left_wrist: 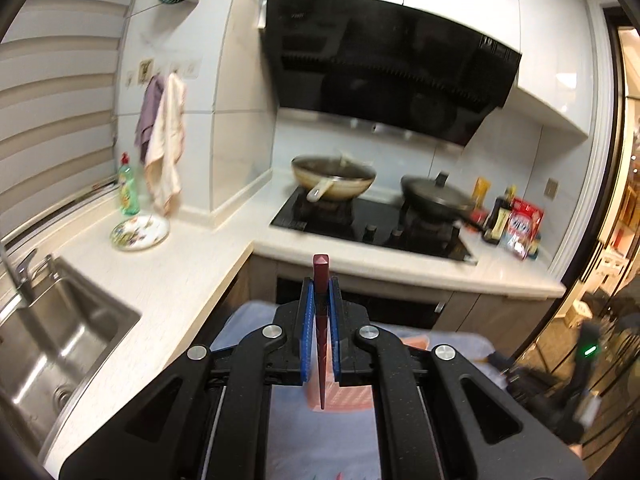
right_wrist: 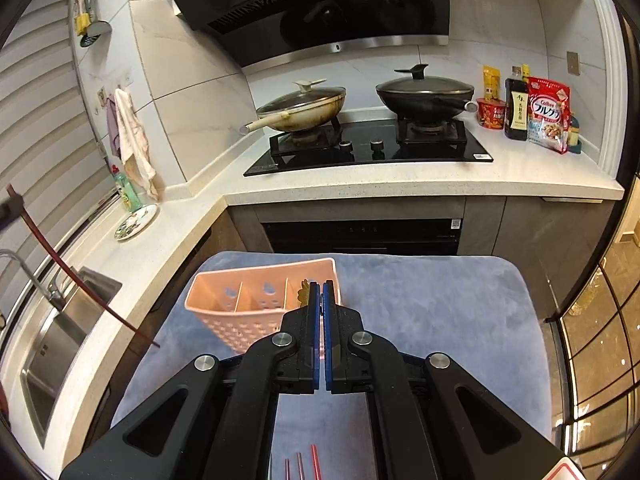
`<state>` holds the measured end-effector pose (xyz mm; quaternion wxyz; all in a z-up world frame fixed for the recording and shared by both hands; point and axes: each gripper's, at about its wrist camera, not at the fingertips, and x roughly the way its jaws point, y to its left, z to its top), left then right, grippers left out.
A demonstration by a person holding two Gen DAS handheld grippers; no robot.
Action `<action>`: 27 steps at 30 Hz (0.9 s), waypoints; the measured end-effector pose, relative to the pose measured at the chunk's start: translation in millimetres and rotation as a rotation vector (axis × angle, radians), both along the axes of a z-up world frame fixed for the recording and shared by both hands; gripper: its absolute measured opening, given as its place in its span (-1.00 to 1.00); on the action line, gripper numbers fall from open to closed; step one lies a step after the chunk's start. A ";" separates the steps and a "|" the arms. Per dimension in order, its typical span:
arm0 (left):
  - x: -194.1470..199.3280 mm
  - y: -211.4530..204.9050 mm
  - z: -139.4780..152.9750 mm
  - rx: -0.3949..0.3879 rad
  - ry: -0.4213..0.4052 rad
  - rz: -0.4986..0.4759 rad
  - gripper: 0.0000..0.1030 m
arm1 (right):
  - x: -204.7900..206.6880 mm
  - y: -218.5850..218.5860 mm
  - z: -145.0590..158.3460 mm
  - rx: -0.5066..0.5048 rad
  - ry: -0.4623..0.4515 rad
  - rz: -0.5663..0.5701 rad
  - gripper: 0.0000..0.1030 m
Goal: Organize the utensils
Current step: 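Lift both items into the pink holder and open both tools, then move both open tools back over the remaining chopsticks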
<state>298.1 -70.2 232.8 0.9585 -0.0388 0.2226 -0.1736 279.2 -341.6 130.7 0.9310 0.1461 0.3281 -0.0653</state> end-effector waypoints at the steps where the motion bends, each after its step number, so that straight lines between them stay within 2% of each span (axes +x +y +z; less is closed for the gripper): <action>1: 4.8 -5.1 3.6 -0.006 -0.010 -0.005 -0.86 | 8.8 -2.4 -4.2 0.009 0.011 0.000 -0.96; 4: 19.4 -20.8 7.5 -0.011 -0.039 -0.014 -0.86 | 31.9 -7.4 -21.6 0.012 0.053 -0.005 -0.96; 7: 35.9 -33.3 -0.8 -0.003 -0.031 -0.017 -0.86 | 47.8 -9.3 -40.2 0.020 0.093 -0.002 -0.96; 13: 68.4 -49.8 -40.4 0.038 0.040 -0.016 -0.86 | 61.5 -7.3 -65.8 0.018 0.135 0.016 -0.96; 17: 79.1 -48.3 -65.4 0.042 0.084 -0.001 -0.85 | 62.6 -9.1 -69.5 0.017 0.135 0.016 -0.95; 21: 78.2 -43.6 -77.9 0.051 0.102 0.016 -0.77 | 58.0 -8.6 -64.1 0.004 0.126 0.012 -0.88; 23: 75.7 -41.5 -80.9 0.066 0.112 0.021 -0.65 | 50.7 -6.1 -57.5 -0.010 0.117 0.011 -0.86; 25: 68.7 -37.1 -81.4 0.070 0.116 0.028 -0.33 | 43.0 -2.9 -50.2 -0.028 0.109 0.012 -0.77; 27: 58.2 -32.4 -80.1 0.078 0.108 0.037 -0.26 | 33.2 1.2 -42.2 -0.048 0.095 0.014 -0.62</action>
